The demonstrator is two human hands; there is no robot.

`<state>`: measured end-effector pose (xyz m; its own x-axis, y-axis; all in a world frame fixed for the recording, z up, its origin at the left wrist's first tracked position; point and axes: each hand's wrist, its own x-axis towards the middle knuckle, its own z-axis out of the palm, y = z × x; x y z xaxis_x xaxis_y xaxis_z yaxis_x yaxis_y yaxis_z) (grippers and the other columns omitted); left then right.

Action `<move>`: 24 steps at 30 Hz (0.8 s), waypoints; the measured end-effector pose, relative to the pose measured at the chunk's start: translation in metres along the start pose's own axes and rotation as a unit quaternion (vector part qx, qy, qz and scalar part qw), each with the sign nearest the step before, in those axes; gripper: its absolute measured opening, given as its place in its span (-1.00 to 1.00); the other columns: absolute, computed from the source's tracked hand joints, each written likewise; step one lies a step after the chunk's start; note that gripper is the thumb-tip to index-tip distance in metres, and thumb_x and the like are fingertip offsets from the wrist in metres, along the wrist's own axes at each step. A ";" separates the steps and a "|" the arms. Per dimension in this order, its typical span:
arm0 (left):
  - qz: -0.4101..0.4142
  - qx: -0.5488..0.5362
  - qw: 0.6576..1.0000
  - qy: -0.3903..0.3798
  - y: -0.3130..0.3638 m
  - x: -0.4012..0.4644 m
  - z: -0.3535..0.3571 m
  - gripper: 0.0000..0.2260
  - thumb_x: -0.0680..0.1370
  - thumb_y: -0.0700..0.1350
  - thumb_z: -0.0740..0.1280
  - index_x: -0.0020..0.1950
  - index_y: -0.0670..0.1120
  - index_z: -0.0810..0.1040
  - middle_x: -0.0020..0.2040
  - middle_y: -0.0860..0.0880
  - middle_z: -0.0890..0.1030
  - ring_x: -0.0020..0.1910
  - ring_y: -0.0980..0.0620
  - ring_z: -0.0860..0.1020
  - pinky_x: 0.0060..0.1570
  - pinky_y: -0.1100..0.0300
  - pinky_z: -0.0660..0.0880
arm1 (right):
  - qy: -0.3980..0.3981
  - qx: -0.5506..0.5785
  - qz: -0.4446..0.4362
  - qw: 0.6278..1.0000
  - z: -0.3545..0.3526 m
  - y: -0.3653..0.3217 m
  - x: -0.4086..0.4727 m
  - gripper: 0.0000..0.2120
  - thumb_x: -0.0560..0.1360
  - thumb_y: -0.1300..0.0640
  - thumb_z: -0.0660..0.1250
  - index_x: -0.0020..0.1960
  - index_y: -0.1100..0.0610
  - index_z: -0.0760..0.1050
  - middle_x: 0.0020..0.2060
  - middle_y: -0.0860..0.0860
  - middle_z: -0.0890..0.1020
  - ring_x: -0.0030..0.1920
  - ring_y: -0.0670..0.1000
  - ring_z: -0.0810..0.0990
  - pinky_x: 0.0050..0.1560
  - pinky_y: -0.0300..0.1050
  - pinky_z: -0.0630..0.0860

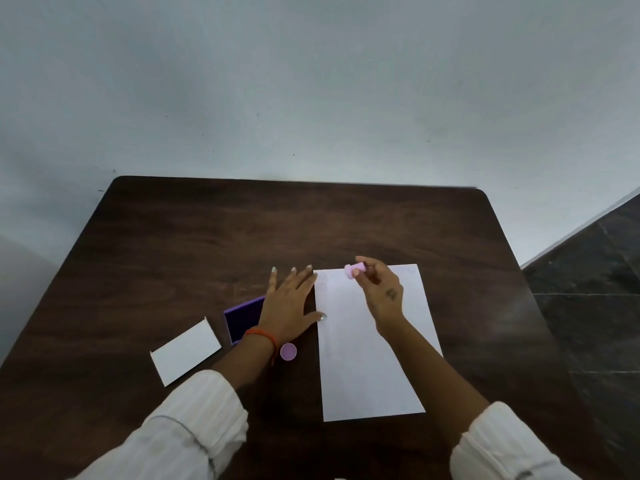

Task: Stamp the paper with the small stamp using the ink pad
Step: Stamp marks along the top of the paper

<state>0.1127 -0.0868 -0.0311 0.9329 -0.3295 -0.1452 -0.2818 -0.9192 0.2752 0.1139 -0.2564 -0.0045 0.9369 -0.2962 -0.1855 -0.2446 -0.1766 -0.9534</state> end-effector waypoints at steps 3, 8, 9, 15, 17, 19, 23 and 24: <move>0.011 0.010 1.000 -0.026 -0.001 0.006 0.005 -0.33 0.48 0.17 0.25 0.47 0.00 0.02 0.54 -0.01 0.05 0.51 -0.06 0.01 0.41 -0.12 -0.31 | -0.011 -0.068 -0.044 0.997 0.011 0.005 0.004 -0.82 0.44 0.12 0.39 0.01 0.14 0.56 -0.05 0.08 0.67 -0.05 0.00 0.61 0.04 -0.13 0.53; 0.016 0.009 0.999 -0.040 -0.005 0.008 0.012 -0.34 0.48 0.20 0.23 0.47 0.01 0.05 0.54 -0.01 0.08 0.51 -0.06 0.00 0.42 -0.09 -0.30 | -0.020 -0.199 -0.061 0.978 0.019 0.016 0.008 -0.79 0.47 0.08 0.34 0.07 0.13 0.55 0.06 0.11 0.65 0.04 0.07 0.59 0.07 -0.19 0.42; 0.017 0.010 0.999 -0.039 -0.005 0.009 0.012 -0.34 0.48 0.20 0.23 0.47 0.01 0.05 0.53 -0.01 0.08 0.51 -0.06 0.00 0.42 -0.09 -0.31 | -0.023 -0.223 -0.060 0.973 0.020 0.018 0.009 -0.78 0.48 0.07 0.32 0.08 0.12 0.54 0.07 0.10 0.65 0.06 0.08 0.59 0.07 -0.20 0.40; 0.011 0.004 0.999 -0.045 -0.005 0.012 0.012 -0.33 0.47 0.22 0.24 0.47 0.02 0.06 0.53 -0.01 0.09 0.52 -0.05 -0.01 0.43 -0.10 -0.29 | -0.044 -0.336 -0.095 0.936 0.024 0.019 0.015 -0.76 0.50 0.06 0.29 0.14 0.10 0.50 0.15 0.09 0.62 0.11 0.11 0.58 0.15 -0.09 0.47; 0.012 0.001 0.999 -0.043 -0.005 0.012 0.012 -0.33 0.47 0.21 0.24 0.47 0.01 0.06 0.53 -0.01 0.10 0.51 -0.05 0.00 0.44 -0.11 -0.28 | -0.054 -0.363 -0.111 0.924 0.026 0.018 0.016 -0.75 0.50 0.08 0.29 0.16 0.10 0.49 0.16 0.09 0.61 0.11 0.12 0.58 0.15 -0.07 0.48; 0.013 -0.002 0.999 -0.043 -0.005 0.012 0.012 -0.33 0.47 0.21 0.24 0.47 0.01 0.06 0.53 -0.01 0.10 0.51 -0.05 0.00 0.43 -0.10 -0.28 | -0.059 -0.376 -0.120 0.917 0.027 0.017 0.016 -0.75 0.49 0.10 0.30 0.16 0.10 0.49 0.15 0.09 0.62 0.10 0.12 0.58 0.13 -0.07 0.50; 0.011 0.000 0.999 -0.040 -0.006 0.012 0.013 -0.33 0.47 0.22 0.24 0.47 0.02 0.06 0.53 0.00 0.10 0.51 -0.05 0.00 0.43 -0.09 -0.28 | -0.075 -0.425 -0.139 0.892 0.031 0.019 0.015 -0.74 0.49 0.14 0.30 0.18 0.11 0.47 0.15 0.09 0.61 0.10 0.13 0.58 0.07 -0.07 0.53; 0.011 0.001 0.999 -0.041 -0.006 0.012 0.013 -0.33 0.47 0.22 0.24 0.47 0.02 0.06 0.53 0.00 0.10 0.51 -0.05 0.00 0.43 -0.09 -0.28 | -0.082 -0.434 -0.144 0.886 0.032 0.020 0.015 -0.73 0.49 0.15 0.30 0.19 0.12 0.46 0.17 0.10 0.60 0.11 0.13 0.57 0.07 -0.07 0.54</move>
<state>0.1230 -0.0879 -0.0472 0.9056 -0.3651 -0.2159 -0.3015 -0.9122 0.2776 0.1306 -0.2347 -0.0335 0.9979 0.0061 -0.0649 -0.0230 -0.8986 -0.4381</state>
